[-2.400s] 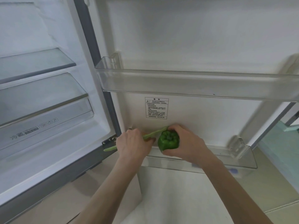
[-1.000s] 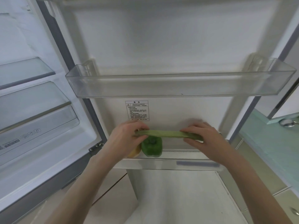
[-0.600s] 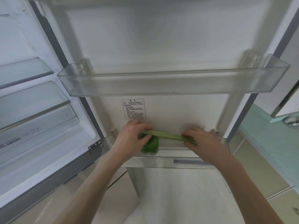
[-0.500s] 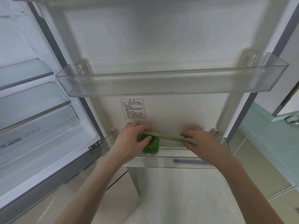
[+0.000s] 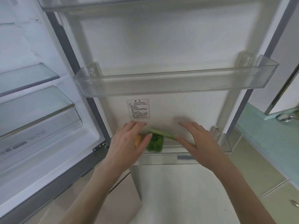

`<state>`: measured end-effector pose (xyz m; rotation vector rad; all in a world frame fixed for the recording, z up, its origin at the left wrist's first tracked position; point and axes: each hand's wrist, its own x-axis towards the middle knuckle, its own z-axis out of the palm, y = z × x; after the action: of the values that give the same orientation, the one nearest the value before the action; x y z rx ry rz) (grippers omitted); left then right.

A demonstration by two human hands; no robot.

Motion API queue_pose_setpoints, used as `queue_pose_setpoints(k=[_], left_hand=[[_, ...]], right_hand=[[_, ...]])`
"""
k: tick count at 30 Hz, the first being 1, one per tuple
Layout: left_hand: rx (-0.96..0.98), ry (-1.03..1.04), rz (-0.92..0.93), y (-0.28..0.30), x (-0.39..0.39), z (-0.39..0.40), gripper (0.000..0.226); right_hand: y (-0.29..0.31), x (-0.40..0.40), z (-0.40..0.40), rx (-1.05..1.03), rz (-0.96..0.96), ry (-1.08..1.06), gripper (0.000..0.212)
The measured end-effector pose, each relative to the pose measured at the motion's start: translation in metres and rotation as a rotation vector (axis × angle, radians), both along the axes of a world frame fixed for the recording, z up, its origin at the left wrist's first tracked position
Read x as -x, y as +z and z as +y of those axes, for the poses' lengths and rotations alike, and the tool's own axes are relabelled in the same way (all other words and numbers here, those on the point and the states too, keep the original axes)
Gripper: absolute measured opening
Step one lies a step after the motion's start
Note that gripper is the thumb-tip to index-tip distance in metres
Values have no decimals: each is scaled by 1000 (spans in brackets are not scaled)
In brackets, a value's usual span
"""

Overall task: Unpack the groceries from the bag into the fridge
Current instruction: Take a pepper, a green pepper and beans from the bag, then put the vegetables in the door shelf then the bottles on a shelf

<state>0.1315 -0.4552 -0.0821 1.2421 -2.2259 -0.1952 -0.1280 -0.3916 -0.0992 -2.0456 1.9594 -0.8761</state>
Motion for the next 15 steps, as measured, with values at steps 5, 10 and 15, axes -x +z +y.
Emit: queue_pose_setpoints(k=[5, 10, 15], left_hand=[[150, -49, -169, -2, -5, 11, 55], [254, -94, -94, -9, 3, 25, 55], [299, -164, -14, -10, 25, 52, 50]], right_hand=[[9, -24, 38, 77, 24, -120, 55], [12, -40, 83, 132, 157, -306, 55], [13, -45, 134, 151, 331, -473, 60]])
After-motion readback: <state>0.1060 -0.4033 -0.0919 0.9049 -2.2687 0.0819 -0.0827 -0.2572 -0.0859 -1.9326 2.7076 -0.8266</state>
